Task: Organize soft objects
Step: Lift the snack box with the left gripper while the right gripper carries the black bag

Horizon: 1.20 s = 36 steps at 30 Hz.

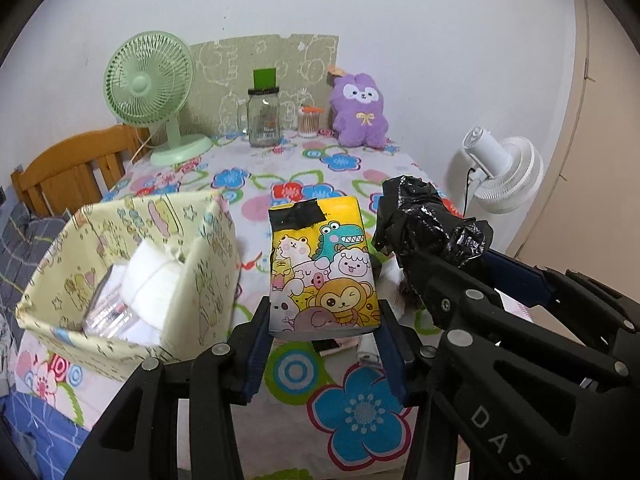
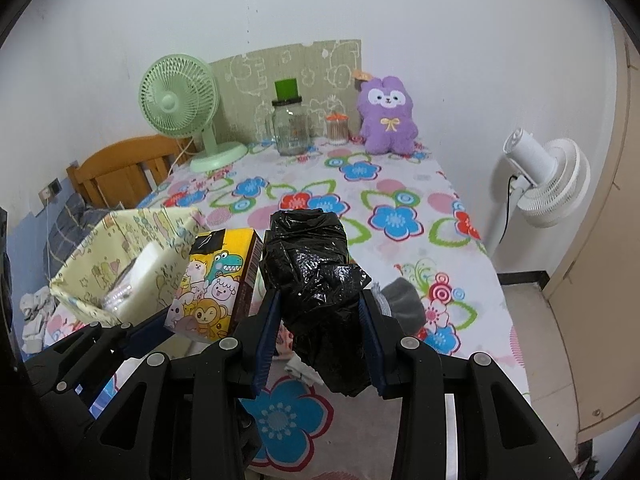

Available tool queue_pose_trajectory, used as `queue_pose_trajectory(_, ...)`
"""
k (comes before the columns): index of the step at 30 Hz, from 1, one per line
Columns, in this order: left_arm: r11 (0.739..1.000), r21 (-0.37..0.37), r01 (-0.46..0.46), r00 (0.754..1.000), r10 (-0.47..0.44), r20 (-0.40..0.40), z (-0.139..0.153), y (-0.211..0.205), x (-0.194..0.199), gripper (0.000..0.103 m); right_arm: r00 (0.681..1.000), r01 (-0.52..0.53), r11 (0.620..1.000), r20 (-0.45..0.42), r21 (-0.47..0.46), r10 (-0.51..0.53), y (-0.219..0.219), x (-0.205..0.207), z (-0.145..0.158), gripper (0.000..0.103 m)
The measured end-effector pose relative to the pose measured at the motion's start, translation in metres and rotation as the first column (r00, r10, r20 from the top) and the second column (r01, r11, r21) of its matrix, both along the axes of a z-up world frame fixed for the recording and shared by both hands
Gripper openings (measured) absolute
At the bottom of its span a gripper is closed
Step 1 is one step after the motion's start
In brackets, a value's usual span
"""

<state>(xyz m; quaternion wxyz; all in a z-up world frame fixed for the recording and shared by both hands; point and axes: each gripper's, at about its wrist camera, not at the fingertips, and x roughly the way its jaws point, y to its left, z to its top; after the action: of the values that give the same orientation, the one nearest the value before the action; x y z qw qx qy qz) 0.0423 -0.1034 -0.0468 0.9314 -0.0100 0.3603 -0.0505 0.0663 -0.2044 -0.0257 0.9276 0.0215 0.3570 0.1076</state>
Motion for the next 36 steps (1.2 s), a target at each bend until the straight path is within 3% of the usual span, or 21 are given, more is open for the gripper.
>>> queue_pose_trajectory(19, 1.0, 0.022, 0.02, 0.998, -0.022, 0.064, 0.039, 0.02, 0.004, 0.05, 0.998, 0.009, 1.0, 0.065, -0.026, -0.007, 0.02, 0.003, 0.043, 0.042)
queue_pose_trajectory(36, 0.999, 0.032, -0.01, 0.996, 0.007, 0.09, 0.051, 0.061, 0.008, 0.05, 0.995, -0.04, 0.998, 0.094, -0.042, 0.043, 0.063, 0.011, 0.057, 0.042)
